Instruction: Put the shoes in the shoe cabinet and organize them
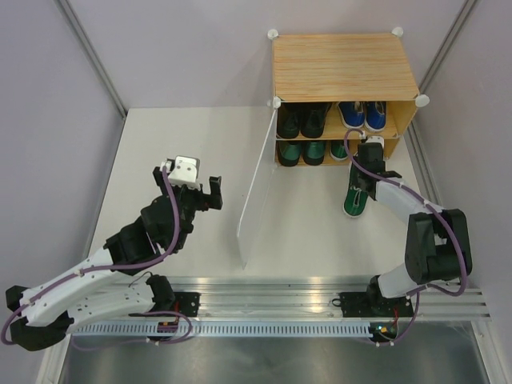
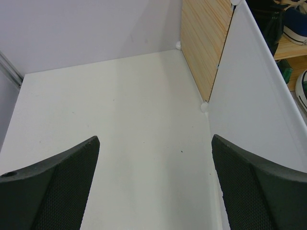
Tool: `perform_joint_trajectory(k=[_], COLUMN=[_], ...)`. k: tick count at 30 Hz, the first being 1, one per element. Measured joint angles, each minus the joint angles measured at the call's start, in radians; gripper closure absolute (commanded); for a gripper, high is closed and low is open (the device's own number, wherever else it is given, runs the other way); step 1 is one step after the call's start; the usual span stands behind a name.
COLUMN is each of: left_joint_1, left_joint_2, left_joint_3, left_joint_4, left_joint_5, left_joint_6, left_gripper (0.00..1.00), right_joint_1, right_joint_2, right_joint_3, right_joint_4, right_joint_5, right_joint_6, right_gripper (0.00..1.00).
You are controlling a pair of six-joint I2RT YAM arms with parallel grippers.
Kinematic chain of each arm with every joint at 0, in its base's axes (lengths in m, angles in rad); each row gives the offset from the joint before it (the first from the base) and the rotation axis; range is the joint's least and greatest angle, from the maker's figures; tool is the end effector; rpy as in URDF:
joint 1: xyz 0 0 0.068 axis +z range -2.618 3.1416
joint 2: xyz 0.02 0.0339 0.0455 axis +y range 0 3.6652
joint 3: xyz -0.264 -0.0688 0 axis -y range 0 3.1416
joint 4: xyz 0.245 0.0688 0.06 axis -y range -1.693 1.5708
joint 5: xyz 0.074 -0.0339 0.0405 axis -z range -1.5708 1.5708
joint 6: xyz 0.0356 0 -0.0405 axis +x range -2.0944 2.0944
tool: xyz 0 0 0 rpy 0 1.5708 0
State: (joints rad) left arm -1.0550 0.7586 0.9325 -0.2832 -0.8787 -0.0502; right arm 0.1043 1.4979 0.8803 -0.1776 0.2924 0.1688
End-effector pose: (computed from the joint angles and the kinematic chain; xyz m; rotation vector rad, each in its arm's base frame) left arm 0.1005 -0.1217 0.3860 0.1700 1.6327 -0.1065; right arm 0.3103 0.0222 0.2067 0.2151 2.3231 -0.2102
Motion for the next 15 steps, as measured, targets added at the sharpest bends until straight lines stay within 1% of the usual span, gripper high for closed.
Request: perform_joint_trajectory(k=[3,10,15], left_joint_1=[0.000,0.000,0.000], left_joint_2=[0.000,0.000,0.001], left_joint_3=[0.000,-0.001,-0.003], left_joint_4=[0.000,-0.003,-0.003], left_joint_5=[0.012,0.026,0.026], left_joint_6=[0.000,0.000,0.000], left_gripper=[0.00,0.00,0.00], right_joint_1=[-0.014,-0.051,-0.069], right_joint_2=[0.032,0.051,0.103], right_joint_3=[0.032,0.097,0.153], right_joint_4=[0.011,0.014,0.034], right_joint_5=[-0.001,-0.001,0.000], right_joint_6=[-0.017,-0.066,-0.114], right_gripper=[0.99,0.99,0.99])
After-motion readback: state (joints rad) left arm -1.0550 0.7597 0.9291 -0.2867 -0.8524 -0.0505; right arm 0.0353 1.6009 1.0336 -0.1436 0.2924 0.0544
